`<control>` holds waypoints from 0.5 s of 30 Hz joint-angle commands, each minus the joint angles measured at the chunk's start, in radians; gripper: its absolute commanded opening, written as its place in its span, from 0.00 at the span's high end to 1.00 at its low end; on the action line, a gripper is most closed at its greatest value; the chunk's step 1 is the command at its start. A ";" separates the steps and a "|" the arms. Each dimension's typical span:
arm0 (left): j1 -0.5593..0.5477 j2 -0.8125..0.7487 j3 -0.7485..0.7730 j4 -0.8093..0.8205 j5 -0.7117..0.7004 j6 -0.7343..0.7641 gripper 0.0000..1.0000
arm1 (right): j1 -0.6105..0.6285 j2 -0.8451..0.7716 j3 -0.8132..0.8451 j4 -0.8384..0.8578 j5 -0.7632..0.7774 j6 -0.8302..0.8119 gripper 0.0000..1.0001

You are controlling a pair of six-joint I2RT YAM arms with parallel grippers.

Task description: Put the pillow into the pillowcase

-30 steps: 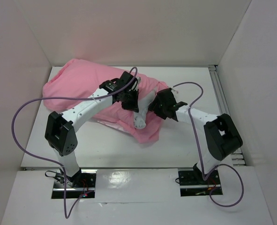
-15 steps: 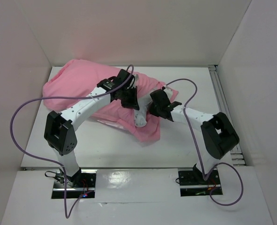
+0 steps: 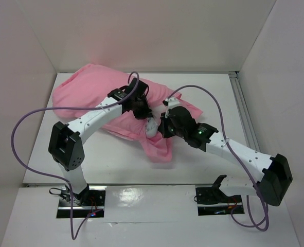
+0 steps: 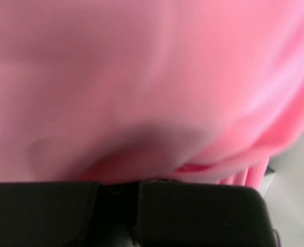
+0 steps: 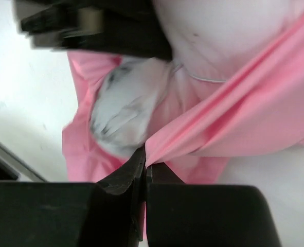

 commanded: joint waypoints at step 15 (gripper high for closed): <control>-0.022 0.067 -0.061 0.175 -0.320 -0.148 1.00 | 0.255 -0.128 0.219 -0.145 0.063 -0.013 1.00</control>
